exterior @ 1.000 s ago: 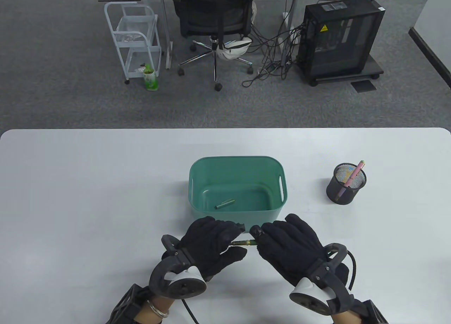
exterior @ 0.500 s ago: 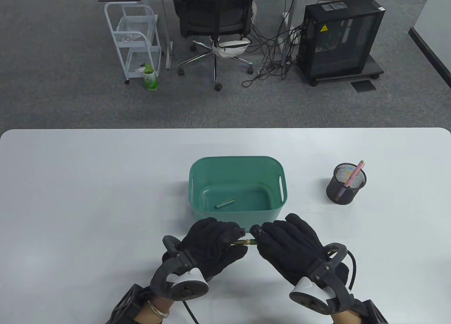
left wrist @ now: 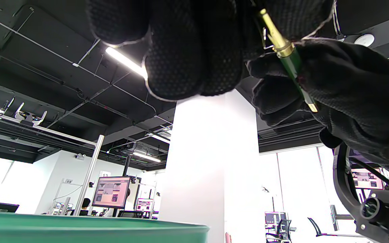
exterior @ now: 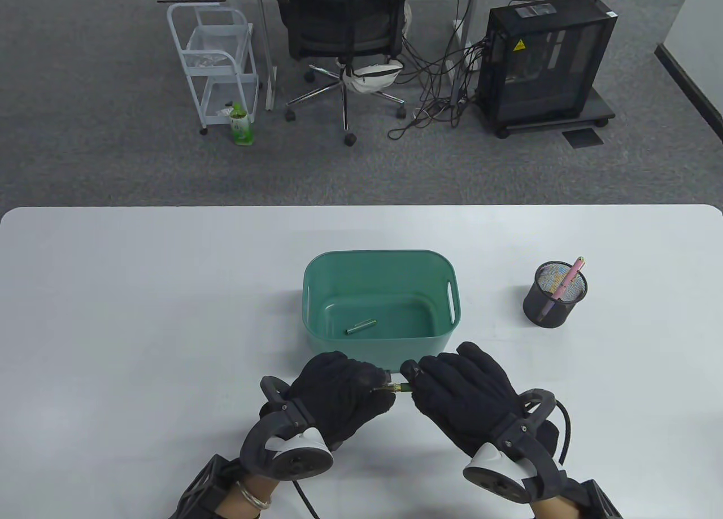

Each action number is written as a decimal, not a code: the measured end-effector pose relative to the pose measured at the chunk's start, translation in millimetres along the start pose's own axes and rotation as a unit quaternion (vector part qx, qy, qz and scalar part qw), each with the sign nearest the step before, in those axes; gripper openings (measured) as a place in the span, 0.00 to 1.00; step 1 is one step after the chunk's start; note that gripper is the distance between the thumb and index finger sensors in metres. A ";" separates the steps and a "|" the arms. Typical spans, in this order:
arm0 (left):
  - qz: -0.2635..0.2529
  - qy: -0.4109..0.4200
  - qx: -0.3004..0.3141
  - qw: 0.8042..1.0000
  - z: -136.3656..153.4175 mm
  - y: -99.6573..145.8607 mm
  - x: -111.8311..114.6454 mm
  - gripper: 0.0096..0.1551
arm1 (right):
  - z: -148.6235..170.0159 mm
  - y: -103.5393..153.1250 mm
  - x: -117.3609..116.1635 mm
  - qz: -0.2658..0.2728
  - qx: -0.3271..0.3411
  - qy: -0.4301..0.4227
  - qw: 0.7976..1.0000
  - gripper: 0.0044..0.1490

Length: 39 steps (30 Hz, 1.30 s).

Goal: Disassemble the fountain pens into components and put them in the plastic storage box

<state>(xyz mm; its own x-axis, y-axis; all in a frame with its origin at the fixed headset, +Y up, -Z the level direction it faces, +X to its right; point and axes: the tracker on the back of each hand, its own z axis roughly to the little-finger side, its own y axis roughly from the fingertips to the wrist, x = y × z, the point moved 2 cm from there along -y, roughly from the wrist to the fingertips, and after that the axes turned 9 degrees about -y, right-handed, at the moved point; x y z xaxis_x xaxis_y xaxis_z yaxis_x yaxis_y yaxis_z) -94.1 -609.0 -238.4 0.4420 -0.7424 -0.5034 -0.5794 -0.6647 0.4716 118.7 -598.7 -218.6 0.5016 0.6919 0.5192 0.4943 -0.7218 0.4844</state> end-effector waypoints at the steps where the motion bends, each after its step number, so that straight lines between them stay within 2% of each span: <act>1: 0.001 0.000 0.000 1.000 0.2 0.0 0.0 0.25 | 0.1 0.0 -0.2 0.000 0.000 0.000 1.000 0.28; 22: 0.017 0.019 -0.021 0.999 14.6 0.3 -6.2 0.24 | 10.3 0.3 5.1 0.010 -0.024 0.004 1.000 0.28; 39: 0.006 0.028 -0.047 0.998 30.7 2.6 -12.9 0.24 | 27.5 2.5 17.5 0.031 -0.058 0.013 0.998 0.28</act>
<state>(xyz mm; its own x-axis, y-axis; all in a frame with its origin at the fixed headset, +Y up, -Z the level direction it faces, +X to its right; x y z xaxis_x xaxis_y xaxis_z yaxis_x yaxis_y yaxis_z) -122.3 -598.6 -252.9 0.4744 -0.7523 -0.4571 -0.5198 -0.6585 0.5442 148.2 -588.0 -227.6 0.5105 0.6457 0.5679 0.3758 -0.7615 0.5281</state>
